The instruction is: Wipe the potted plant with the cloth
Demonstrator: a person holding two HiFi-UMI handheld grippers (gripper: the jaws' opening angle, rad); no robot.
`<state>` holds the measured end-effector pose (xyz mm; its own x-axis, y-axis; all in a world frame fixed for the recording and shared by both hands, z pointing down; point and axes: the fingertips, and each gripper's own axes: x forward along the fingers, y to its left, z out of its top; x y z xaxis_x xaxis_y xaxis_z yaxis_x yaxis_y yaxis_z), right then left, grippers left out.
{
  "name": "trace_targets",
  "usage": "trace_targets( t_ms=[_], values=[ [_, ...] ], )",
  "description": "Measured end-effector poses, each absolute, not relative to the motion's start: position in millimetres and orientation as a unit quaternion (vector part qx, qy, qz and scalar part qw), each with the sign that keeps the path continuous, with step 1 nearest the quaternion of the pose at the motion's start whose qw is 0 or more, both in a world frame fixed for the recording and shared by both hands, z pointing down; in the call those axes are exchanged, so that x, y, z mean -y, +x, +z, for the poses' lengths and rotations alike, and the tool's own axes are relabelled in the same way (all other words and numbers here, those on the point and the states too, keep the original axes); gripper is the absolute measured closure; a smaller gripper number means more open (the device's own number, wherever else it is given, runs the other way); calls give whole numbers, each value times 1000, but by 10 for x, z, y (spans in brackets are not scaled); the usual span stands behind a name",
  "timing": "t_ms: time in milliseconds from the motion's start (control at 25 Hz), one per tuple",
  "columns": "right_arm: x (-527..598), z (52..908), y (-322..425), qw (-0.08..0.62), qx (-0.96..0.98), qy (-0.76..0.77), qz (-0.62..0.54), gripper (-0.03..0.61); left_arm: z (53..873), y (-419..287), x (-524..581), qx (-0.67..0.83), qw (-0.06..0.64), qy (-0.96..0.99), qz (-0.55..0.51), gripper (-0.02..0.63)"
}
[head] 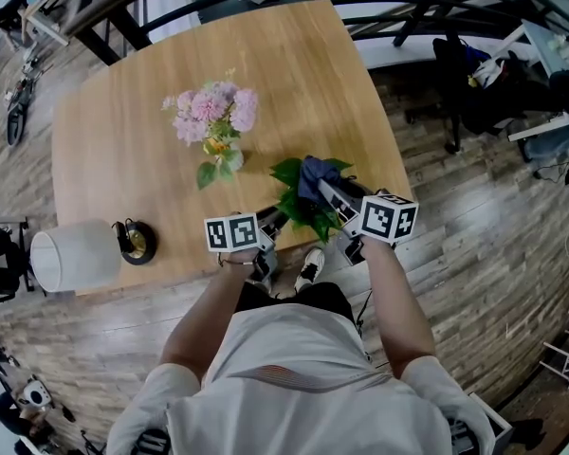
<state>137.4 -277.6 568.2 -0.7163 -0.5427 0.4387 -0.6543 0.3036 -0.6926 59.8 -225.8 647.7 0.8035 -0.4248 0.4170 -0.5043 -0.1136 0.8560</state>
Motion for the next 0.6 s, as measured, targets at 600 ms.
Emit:
trace_targets(
  t_ms=[600],
  values=[
    [2942, 5849, 1617, 77, 784, 396, 471, 433, 6491, 615, 2294, 317, 587, 745, 34, 519]
  ],
)
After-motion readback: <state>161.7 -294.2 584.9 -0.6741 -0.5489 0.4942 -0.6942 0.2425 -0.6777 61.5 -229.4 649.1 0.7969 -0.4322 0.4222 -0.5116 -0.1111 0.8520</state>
